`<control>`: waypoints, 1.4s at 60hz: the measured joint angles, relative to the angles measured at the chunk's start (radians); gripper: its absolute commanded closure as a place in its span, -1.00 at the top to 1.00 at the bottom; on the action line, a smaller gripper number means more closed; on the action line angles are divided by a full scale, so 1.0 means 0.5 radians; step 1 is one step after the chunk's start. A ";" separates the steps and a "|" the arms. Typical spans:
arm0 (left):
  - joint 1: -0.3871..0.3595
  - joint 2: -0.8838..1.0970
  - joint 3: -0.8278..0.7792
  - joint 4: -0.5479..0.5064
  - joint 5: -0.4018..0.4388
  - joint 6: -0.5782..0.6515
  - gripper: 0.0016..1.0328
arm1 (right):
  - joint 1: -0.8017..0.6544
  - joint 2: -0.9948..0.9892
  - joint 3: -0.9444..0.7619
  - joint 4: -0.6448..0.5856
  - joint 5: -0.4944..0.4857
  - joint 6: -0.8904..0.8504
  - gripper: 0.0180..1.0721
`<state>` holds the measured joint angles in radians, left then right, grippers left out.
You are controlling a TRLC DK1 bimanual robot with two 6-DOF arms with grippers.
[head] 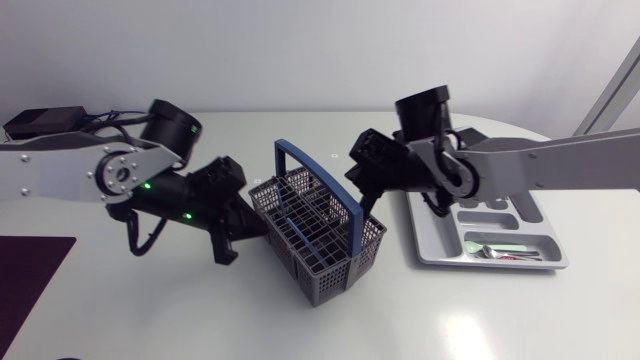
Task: Unload the cutlery basket into the drawer organizer.
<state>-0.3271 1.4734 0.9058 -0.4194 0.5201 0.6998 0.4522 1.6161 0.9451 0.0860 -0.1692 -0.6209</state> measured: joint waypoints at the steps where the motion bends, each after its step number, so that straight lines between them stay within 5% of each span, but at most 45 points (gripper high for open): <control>1: 0.031 -0.008 0.008 -0.003 0.006 0.000 -0.69 | -0.014 -0.034 -0.019 -0.003 -0.005 -0.002 -0.89; 10: 0.272 -0.029 0.091 -0.007 0.053 0.002 -0.69 | -0.129 -0.381 -0.196 -0.077 -0.061 -0.015 -0.89; 32: 0.545 0.318 0.473 0.089 0.105 -0.038 -0.69 | -0.178 -1.160 -0.623 -0.462 -0.140 -0.022 -0.89; 58: 0.404 0.784 0.687 0.122 0.149 -0.092 -0.69 | -0.054 -1.364 -0.953 -0.521 -0.157 0.034 -0.89; 84: 0.324 0.799 0.701 0.124 0.150 -0.091 -0.69 | 0.092 -0.899 -0.961 -0.136 -0.158 0.137 -0.89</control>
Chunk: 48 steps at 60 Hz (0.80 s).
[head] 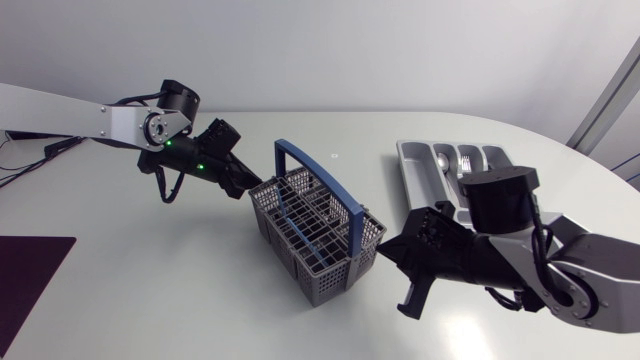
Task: Unload the cutlery basket into the drawer organizer.
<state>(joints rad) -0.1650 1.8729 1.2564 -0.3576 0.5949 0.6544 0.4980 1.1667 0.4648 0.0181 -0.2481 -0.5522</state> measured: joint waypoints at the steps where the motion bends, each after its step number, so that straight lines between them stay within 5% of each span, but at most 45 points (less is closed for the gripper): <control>1: 0.000 0.000 -0.002 0.000 0.000 0.000 -0.69 | 0.002 0.019 0.001 0.014 0.005 0.002 -0.89; 48: 0.118 -0.205 -0.333 -0.005 -0.001 0.078 -0.69 | -0.146 0.881 0.753 0.104 0.163 -0.003 -0.89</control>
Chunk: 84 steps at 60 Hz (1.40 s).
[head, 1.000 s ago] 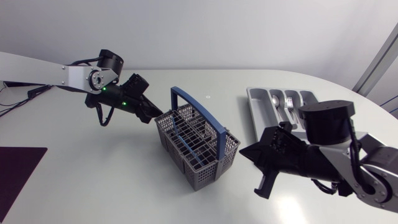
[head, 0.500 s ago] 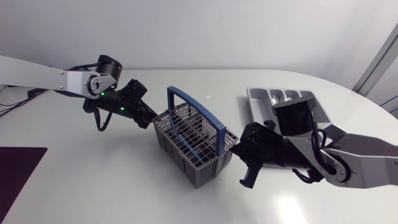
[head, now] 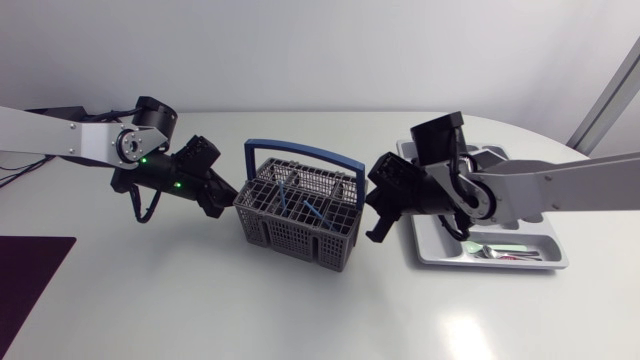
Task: Unload the cutlery basket into the drawer organizer.
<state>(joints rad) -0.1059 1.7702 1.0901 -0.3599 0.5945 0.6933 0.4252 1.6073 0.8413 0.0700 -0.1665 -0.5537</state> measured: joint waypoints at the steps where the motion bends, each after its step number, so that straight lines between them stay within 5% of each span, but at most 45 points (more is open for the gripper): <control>1: 0.001 -0.005 -0.006 -0.003 0.000 0.000 -0.69 | -0.003 0.019 0.018 0.004 0.002 0.000 -0.89; 22: 0.043 -0.130 -0.153 -0.013 -0.001 0.023 -0.69 | -0.017 0.328 0.356 0.037 0.033 -0.001 -0.89; 47: 0.079 -0.193 -0.178 -0.017 0.049 0.030 -0.69 | -0.111 0.307 0.327 0.139 0.014 -0.054 -0.89; 64: 0.237 -0.336 -0.178 -0.050 0.059 0.052 -0.69 | -0.277 -0.082 0.034 0.168 -0.047 -0.091 -0.88; 71: 0.269 -0.498 -0.179 -0.095 0.059 0.066 -0.68 | -0.304 -0.414 -0.109 0.097 -0.124 -0.090 -0.63; 84: 0.236 -0.841 -0.288 -0.102 0.060 0.082 -0.68 | -0.256 -0.878 -0.278 -0.090 -0.205 -0.052 -0.54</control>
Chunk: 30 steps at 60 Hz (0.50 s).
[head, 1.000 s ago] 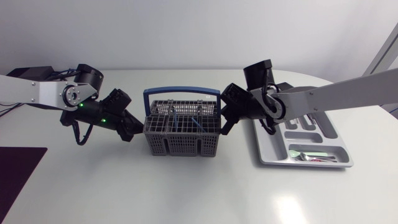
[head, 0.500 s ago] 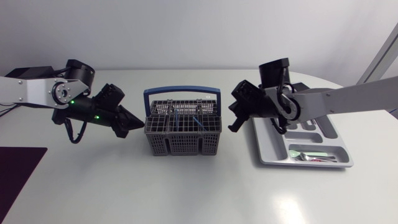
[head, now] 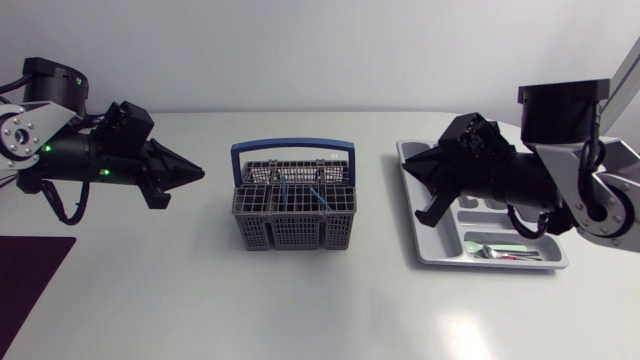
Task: Unload the cutlery basket into the drawer organizer.
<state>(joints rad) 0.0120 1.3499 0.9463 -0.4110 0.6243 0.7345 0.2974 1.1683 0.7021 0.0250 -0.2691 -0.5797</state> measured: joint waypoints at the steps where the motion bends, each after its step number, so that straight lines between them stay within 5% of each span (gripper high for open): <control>1: -0.012 -0.018 -0.010 -0.002 0.000 0.000 -0.68 | 0.014 -0.017 -0.008 -0.008 -0.001 0.004 -0.54; 30: -0.446 -0.165 -0.075 -0.005 -0.001 -0.002 -0.68 | 0.549 0.166 -0.039 0.059 0.069 0.166 -0.22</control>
<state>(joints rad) -0.2108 1.2675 0.9089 -0.4137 0.6239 0.7338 0.5720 1.2514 0.6827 0.0544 -0.2344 -0.4965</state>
